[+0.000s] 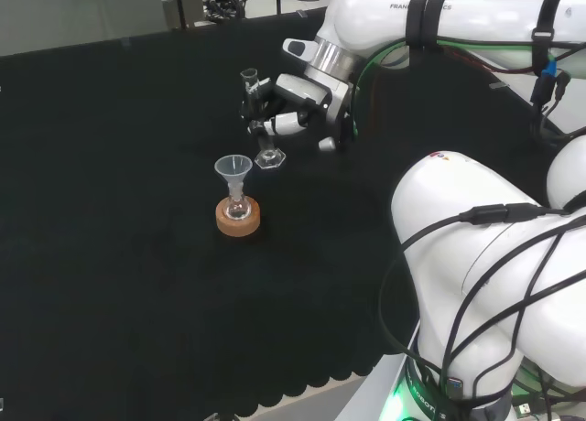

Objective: Put the graduated cylinder back on the table.

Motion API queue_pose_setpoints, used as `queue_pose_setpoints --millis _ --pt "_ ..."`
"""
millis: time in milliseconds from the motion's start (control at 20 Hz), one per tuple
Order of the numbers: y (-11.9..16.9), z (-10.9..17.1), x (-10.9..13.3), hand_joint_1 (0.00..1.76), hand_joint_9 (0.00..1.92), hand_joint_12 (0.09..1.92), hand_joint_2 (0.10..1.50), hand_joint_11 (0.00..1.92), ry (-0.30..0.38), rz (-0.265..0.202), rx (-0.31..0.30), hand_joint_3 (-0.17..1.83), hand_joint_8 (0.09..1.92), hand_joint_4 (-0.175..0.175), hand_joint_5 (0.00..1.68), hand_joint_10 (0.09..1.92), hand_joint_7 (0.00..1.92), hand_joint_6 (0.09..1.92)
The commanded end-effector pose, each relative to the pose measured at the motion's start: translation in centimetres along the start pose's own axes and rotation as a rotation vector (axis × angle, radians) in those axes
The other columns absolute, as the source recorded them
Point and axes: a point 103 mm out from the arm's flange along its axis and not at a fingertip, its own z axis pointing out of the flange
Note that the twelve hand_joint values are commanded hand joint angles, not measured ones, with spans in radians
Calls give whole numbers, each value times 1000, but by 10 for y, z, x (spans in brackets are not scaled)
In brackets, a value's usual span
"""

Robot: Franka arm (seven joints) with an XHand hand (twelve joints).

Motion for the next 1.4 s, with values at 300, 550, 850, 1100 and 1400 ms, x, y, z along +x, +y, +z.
queue_pose_setpoints --millis 300,550,850,1100,1400 --pt "3 6 -19 1266 1445 714 1089 1281 30 5 -53 2 923 -175 1022 87 1047 930" --pt "3 10 -20 1266 1438 716 1090 1276 33 5 -75 2 928 -175 1019 87 1043 934" --pt "2 12 -21 1262 1424 731 1099 1265 37 3 -78 3 959 -175 1001 87 1024 962" --pt "0 14 -21 1253 1393 764 1121 1236 40 6 -73 3 1032 -175 953 87 976 1029" --pt "-2 21 -18 1139 1326 833 1118 1142 25 10 -46 -1 627 -123 979 87 960 1003"
